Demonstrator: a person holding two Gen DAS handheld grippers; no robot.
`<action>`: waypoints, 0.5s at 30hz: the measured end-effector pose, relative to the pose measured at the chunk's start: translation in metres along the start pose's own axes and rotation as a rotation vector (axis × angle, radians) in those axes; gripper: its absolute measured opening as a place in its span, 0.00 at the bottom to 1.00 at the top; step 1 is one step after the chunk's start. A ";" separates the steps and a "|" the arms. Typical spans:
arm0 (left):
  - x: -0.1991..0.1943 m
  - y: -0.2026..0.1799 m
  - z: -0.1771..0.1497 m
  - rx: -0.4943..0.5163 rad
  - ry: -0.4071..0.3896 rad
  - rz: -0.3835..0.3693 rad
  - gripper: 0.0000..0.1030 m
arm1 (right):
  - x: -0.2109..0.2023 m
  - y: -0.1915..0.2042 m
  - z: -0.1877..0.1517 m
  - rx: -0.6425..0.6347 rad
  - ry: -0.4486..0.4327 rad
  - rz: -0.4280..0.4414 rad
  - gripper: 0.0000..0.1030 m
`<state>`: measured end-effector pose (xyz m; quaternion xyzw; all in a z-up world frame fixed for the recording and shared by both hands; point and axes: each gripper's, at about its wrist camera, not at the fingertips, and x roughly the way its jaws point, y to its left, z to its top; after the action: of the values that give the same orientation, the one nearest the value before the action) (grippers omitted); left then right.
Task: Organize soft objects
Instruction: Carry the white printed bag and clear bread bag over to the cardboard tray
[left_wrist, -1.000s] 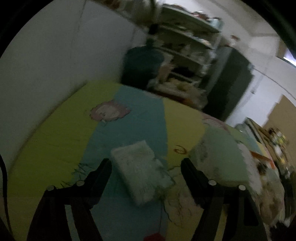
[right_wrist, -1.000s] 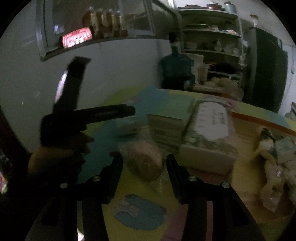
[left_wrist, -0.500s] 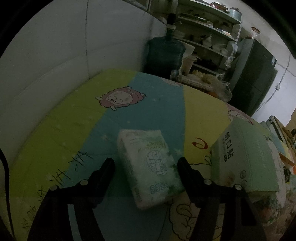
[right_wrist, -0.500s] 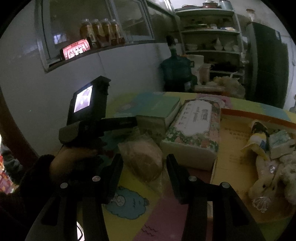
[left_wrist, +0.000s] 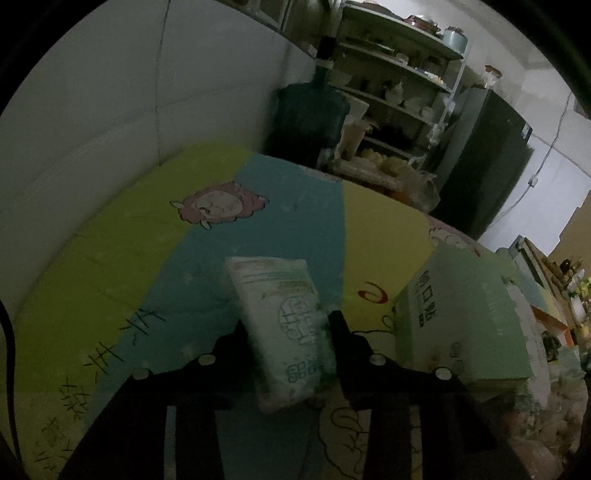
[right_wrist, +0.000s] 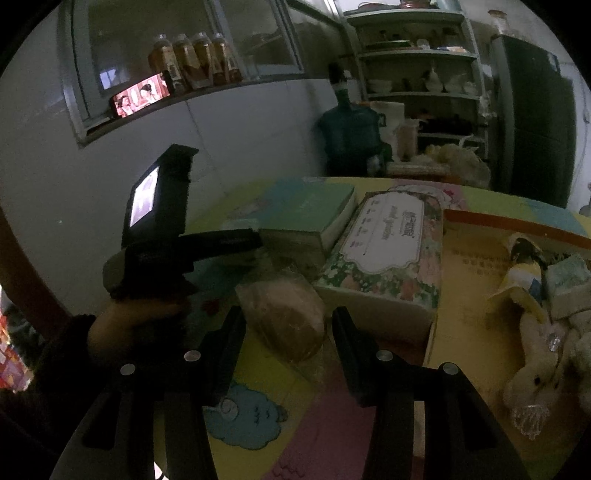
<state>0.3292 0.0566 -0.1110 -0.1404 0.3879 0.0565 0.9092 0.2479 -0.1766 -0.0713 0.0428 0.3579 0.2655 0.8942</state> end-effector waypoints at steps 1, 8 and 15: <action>-0.002 0.000 0.000 0.002 -0.009 0.001 0.39 | 0.000 0.000 0.000 0.001 -0.001 0.000 0.49; -0.025 0.001 -0.003 0.033 -0.077 0.008 0.39 | -0.003 0.002 0.001 -0.001 -0.013 -0.003 0.49; -0.053 0.009 -0.008 0.047 -0.111 -0.010 0.39 | -0.007 0.009 0.003 -0.002 -0.025 0.013 0.49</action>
<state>0.2853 0.0628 -0.0797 -0.1175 0.3373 0.0504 0.9327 0.2421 -0.1719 -0.0625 0.0474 0.3461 0.2713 0.8968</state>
